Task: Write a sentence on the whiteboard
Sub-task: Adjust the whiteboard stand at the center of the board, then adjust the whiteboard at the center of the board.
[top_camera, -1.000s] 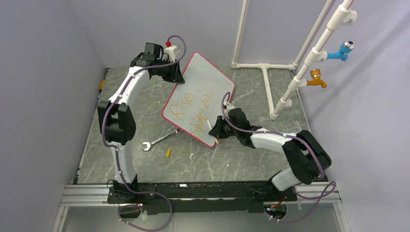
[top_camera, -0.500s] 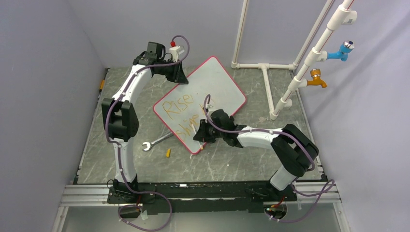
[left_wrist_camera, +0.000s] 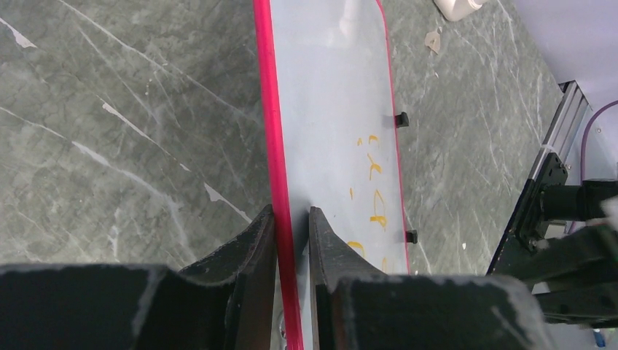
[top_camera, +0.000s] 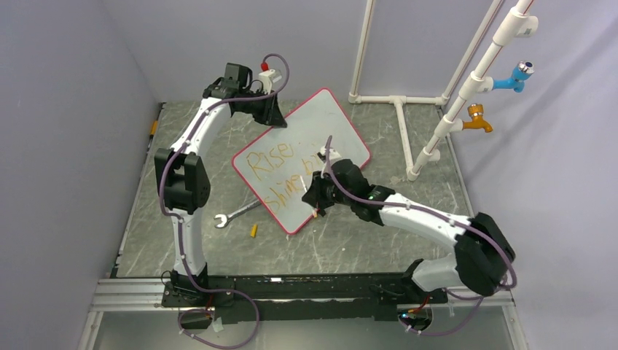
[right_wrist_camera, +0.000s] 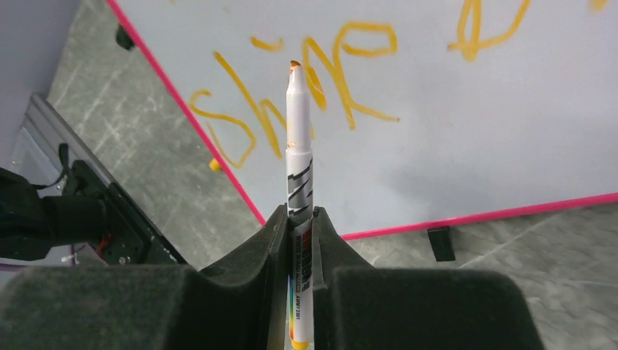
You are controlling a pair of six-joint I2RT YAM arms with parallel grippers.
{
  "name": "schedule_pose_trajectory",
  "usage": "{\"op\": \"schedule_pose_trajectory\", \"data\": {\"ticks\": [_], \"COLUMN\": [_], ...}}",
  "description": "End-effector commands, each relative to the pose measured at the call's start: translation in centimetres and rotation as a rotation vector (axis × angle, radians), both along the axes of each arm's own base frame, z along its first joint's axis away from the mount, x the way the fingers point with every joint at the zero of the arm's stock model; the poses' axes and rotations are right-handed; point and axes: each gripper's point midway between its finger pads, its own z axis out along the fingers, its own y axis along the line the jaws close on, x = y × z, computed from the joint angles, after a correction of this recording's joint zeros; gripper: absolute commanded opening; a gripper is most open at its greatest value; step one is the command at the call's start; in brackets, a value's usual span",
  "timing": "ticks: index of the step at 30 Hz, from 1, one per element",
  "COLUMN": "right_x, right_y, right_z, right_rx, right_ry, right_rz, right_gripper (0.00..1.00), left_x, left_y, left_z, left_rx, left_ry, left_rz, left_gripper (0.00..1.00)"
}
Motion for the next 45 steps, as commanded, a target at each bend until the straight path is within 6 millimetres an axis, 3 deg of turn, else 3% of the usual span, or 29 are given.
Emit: {"op": "schedule_pose_trajectory", "data": {"ticks": [1, 6, 10, 17, 23, 33, 39, 45], "right_x": [2.4, 5.4, 6.3, 6.3, 5.7, 4.7, 4.2, 4.0], "right_y": [-3.0, -8.9, -11.5, -12.3, -12.0, -12.4, -12.7, -12.9], "right_z": [6.1, 8.8, 8.5, 7.7, 7.8, 7.4, 7.8, 8.6], "right_rx": [-0.057, -0.036, 0.035, 0.143, 0.131, 0.131, 0.134, 0.140], "right_ry": [-0.182, -0.161, -0.040, 0.091, 0.063, 0.040, 0.020, -0.007], "right_rz": [-0.088, -0.239, -0.255, -0.172, -0.109, -0.113, -0.127, -0.142], "right_gripper": [0.00, 0.00, 0.00, 0.00, 0.00, 0.00, 0.00, 0.00], "left_x": [-2.3, -2.7, -2.9, -3.6, -3.2, -2.5, -2.4, -4.0], "left_y": [-2.2, -2.3, -2.4, -2.7, -2.1, -2.1, -3.8, -7.0], "left_z": [2.4, 3.2, 3.9, 5.5, 4.2, 1.8, 1.6, 0.7], "left_rx": [-0.018, -0.004, 0.010, 0.039, 0.108, 0.132, 0.093, 0.106], "left_ry": [-0.041, -0.069, -0.097, -0.158, -0.161, -0.130, -0.117, -0.119], "left_rz": [-0.086, -0.073, -0.069, -0.067, -0.041, -0.038, -0.088, -0.205], "left_gripper": [0.00, 0.00, 0.00, 0.00, 0.01, 0.26, 0.24, 0.27]}}
